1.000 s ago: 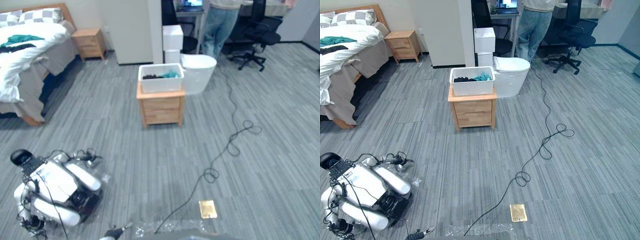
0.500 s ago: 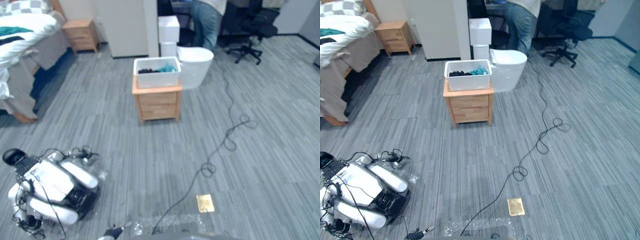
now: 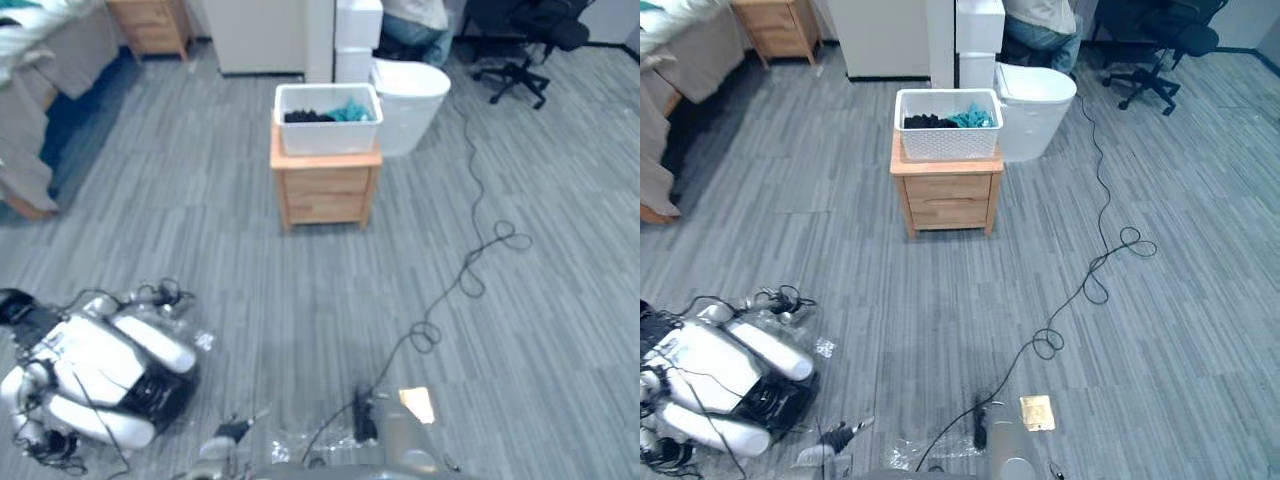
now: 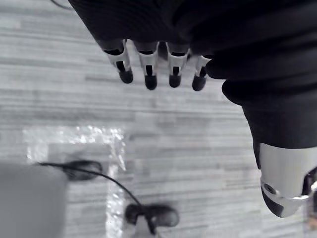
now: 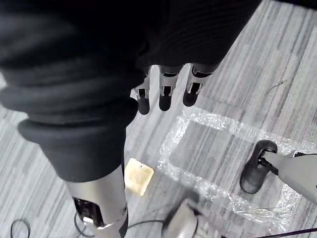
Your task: Pick up the laundry basket with both hands and put the clothes into the washing machine.
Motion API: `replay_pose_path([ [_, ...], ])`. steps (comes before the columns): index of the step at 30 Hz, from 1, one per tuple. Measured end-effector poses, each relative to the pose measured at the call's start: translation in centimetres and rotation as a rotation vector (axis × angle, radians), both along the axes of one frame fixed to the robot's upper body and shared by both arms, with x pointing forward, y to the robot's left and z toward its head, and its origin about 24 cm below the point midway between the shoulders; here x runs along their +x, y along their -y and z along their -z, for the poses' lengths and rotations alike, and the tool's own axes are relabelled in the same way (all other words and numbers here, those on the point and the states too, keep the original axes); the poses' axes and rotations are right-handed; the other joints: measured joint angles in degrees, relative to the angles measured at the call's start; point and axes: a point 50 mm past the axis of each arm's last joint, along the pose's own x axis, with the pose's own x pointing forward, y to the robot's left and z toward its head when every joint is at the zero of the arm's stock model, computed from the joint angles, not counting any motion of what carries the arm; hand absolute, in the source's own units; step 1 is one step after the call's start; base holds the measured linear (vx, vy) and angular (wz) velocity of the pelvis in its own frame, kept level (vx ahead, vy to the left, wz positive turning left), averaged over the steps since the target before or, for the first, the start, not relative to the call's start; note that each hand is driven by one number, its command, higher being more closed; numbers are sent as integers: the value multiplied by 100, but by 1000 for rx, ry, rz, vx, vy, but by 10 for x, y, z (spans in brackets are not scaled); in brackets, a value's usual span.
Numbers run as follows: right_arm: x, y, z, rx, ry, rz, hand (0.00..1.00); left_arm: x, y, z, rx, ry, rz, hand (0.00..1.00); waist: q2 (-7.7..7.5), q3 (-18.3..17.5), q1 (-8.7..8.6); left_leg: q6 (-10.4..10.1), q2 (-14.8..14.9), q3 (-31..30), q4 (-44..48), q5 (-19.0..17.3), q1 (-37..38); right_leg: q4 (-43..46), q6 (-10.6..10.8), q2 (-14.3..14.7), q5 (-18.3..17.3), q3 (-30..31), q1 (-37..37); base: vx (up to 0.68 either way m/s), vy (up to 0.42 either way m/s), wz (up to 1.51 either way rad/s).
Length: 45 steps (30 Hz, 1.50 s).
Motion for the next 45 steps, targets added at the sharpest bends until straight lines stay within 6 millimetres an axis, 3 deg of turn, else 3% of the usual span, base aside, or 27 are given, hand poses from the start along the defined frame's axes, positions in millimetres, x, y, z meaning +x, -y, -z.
replay_pose_path([
  [1,-17,-2,1,18,-24,135,0,2,10,1,-28,4,4,0,45,-26,-153,-347,231,-270,51,-205,229,130,-352,162,590,147,77,615,-153,94],
  [2,-24,-4,2,27,-34,194,0,1,13,1,-39,6,-3,0,56,-33,-181,-380,287,-358,243,-223,221,235,-750,206,583,125,97,758,-222,78],
  [5,-19,-3,1,27,20,321,0,5,23,0,-93,37,-86,0,127,-47,-114,-806,393,-86,2103,-84,-470,689,-1014,218,111,-91,273,572,-168,23],
  [6,-15,3,-1,10,43,332,0,3,26,1,-122,50,-157,0,282,-14,-99,-1195,492,152,4038,556,-1122,681,-1073,263,-210,-102,754,759,-164,11],
  [7,-11,7,-2,-4,61,318,0,-1,26,2,-133,51,-191,0,350,-11,-27,-1322,658,234,5206,1133,-1592,661,-1122,318,-396,-26,1096,738,-144,-7],
  [8,-7,9,-3,-10,74,305,0,-1,25,1,-135,62,-202,0,375,-9,-6,-1263,758,308,5951,1121,-1861,655,-1142,345,-491,7,1290,624,-95,-38],
  [10,17,18,-7,-36,128,207,0,6,21,-3,-130,99,-212,0,343,36,129,-790,956,554,7206,773,-2725,572,-1246,326,-646,225,1908,414,-46,-42],
  [11,30,24,-10,-57,160,161,0,10,20,-5,-131,116,-215,0,325,46,192,-572,1008,675,7049,623,-3121,389,-1208,226,-679,307,2256,330,13,-36],
  [14,53,41,-20,-129,231,97,0,16,19,-9,-140,157,-238,0,317,39,316,-503,1038,1044,5267,551,-3679,22,-893,-61,-1076,512,2862,447,59,-41],
  [16,55,58,-27,-187,249,127,0,10,22,-6,-144,141,-242,0,447,-38,393,-926,1015,1035,2303,823,-3552,-202,-741,-69,-1482,556,3204,432,127,-18],
  [18,53,63,-27,-197,240,195,0,2,19,-3,-129,111,-244,0,486,-85,393,-925,930,708,2017,846,-3593,-168,-606,-38,-1746,618,3425,571,273,-30],
  [20,47,66,-25,-206,200,177,0,-25,7,6,-94,27,-291,0,246,-375,423,-369,491,631,1864,1388,-3227,624,-282,-378,-2082,1181,3417,819,406,-79],
  [21,45,63,-23,-197,189,174,0,-28,2,6,-80,15,-290,0,98,-452,390,-299,323,718,1825,1320,-3136,1055,-158,-528,-2062,1302,3229,532,254,-46],
  [22,42,60,-22,-187,177,174,0,-29,-1,6,-71,5,-279,0,3,-501,377,-294,217,778,1696,1270,-2998,1571,49,-629,-1975,1401,2999,486,258,-14],
  [23,38,53,-18,-158,155,174,0,-30,-4,7,-63,-6,-274,0,-123,-499,378,-201,66,874,1523,1194,-2674,2708,716,-706,-1566,1619,2573,580,276,-6],
  [24,33,46,-14,-134,137,162,0,-31,-5,7,-59,-17,-270,0,-145,-499,354,-113,-2,882,1410,1114,-2330,3698,1074,-705,-1334,1758,2238,562,249,-3],
  [25,32,44,-13,-124,130,152,0,-32,-4,8,-57,-27,-256,0,-129,-489,349,-100,-13,882,1364,1104,-2150,4057,1070,-720,-1321,1694,2094,506,192,-7],
  [27,34,42,-13,-108,133,132,0,-32,-1,9,-57,-41,-214,0,70,-367,395,-100,43,869,1050,1105,-1420,4426,725,-936,-1450,1189,1722,429,155,-28],
  [28,40,44,-14,-110,149,122,0,-33,2,10,-63,-50,-197,0,216,-360,369,-100,116,883,757,1104,-1017,3914,428,-1073,-1609,859,1499,314,102,-26],
  [29,41,44,-14,-109,153,121,0,-32,3,10,-64,-49,-193,0,238,-355,363,-101,128,884,711,1104,-964,3742,411,-1086,-1619,819,1449,264,50,-12],
  [31,46,44,-15,-109,163,111,0,-21,6,7,-71,-20,-184,0,334,-317,320,-158,236,862,452,926,-760,1979,455,-1037,-1517,748,1125,227,-30,11],
  [32,47,44,-15,-108,164,111,0,-19,6,7,-72,-14,-186,0,346,-315,310,-175,274,867,386,834,-734,1445,456,-999,-1352,776,1091,209,-110,14],
  [34,46,44,-14,-103,155,120,0,-26,3,8,-71,-26,-206,0,243,-303,208,-368,278,784,372,678,-662,-25,488,-959,-12,1029,1254,186,-164,24],
  [35,45,49,-15,-113,152,133,0,-29,7,9,-81,-35,-210,0,301,-288,178,-421,345,728,371,622,-605,-37,413,-874,38,1022,1294,192,-210,10],
  [37,42,63,-19,-150,148,190,0,-41,16,13,-117,-60,-268,0,564,-348,204,-639,638,687,375,509,-447,298,211,-615,-267,892,1277,227,-233,-1],
  [41,40,73,-24,-193,161,197,0,-43,14,13,-122,-55,-304,0,384,-352,190,-850,758,280,865,576,-539,866,-5,-613,-829,522,1367,164,-274,49],
  [45,57,100,-50,-369,276,164,0,-39,11,11,-127,-22,-341,0,366,-343,221,-904,1015,135,2995,536,-1502,738,-242,-520,-1068,81,1756,54,-261,48],
])
